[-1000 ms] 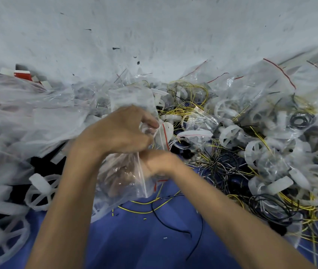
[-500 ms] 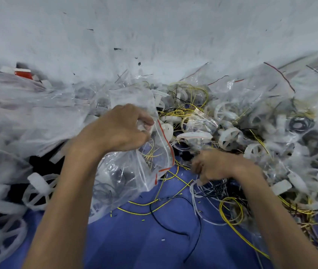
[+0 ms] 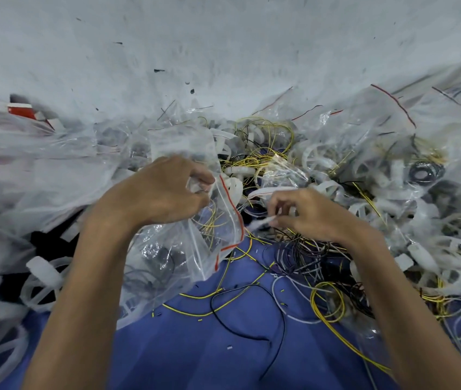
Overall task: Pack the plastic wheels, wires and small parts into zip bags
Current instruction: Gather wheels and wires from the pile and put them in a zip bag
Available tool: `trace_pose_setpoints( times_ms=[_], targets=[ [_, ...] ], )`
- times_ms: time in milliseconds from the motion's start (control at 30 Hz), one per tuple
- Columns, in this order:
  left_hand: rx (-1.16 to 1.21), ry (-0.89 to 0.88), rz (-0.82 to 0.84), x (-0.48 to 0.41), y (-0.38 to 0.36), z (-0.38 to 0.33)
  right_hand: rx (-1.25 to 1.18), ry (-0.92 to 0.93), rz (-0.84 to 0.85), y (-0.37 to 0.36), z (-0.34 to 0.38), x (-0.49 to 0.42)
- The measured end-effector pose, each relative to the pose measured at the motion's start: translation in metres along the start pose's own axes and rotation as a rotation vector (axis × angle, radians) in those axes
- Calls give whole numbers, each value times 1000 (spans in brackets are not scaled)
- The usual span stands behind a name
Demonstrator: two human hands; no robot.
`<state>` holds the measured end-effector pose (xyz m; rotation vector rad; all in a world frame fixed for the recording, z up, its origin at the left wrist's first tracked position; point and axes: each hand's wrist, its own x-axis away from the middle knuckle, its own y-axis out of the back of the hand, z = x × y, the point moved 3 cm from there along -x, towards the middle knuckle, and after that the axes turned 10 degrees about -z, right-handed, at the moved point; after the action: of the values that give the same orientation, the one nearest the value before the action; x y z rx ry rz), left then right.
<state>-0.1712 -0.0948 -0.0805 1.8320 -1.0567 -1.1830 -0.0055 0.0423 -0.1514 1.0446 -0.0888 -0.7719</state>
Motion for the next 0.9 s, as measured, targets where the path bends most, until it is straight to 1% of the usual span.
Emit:
trace_pose_setpoints(
  times_ms=[67, 167, 233, 267, 367, 433, 500, 567, 700, 800, 900],
  targets=[
    [8, 2, -2, -1, -1, 2, -53, 30, -161, 16, 8, 2],
    [1, 16, -6, -4, -2, 7, -114, 45, -467, 39, 14, 4],
    [12, 28, -15, -5, -4, 8, -167, 35, -595, 49, 15, 6],
    [12, 30, -18, -5, -5, 9, -186, 17, -617, 52, 15, 7],
    [7, 33, -24, -6, -7, 10, -186, -9, -582, 52, 12, 7],
    [14, 37, -26, -6, -9, 10, -89, 33, -591, 49, 13, 7],
    [27, 39, -38, -7, -10, 11, 37, 84, -634, 49, 15, 7],
    [29, 37, -60, -8, -11, 12, 47, 91, -634, 49, 15, 6],
    [43, 39, -59, -8, -9, 15, -157, 10, -537, 47, 11, 4],
    [78, 115, -109, -10, -6, 20, -303, -31, -487, 46, 10, 4],
    [157, 247, -254, -10, 1, 22, -696, -87, -436, 45, 16, 6]
  ],
)
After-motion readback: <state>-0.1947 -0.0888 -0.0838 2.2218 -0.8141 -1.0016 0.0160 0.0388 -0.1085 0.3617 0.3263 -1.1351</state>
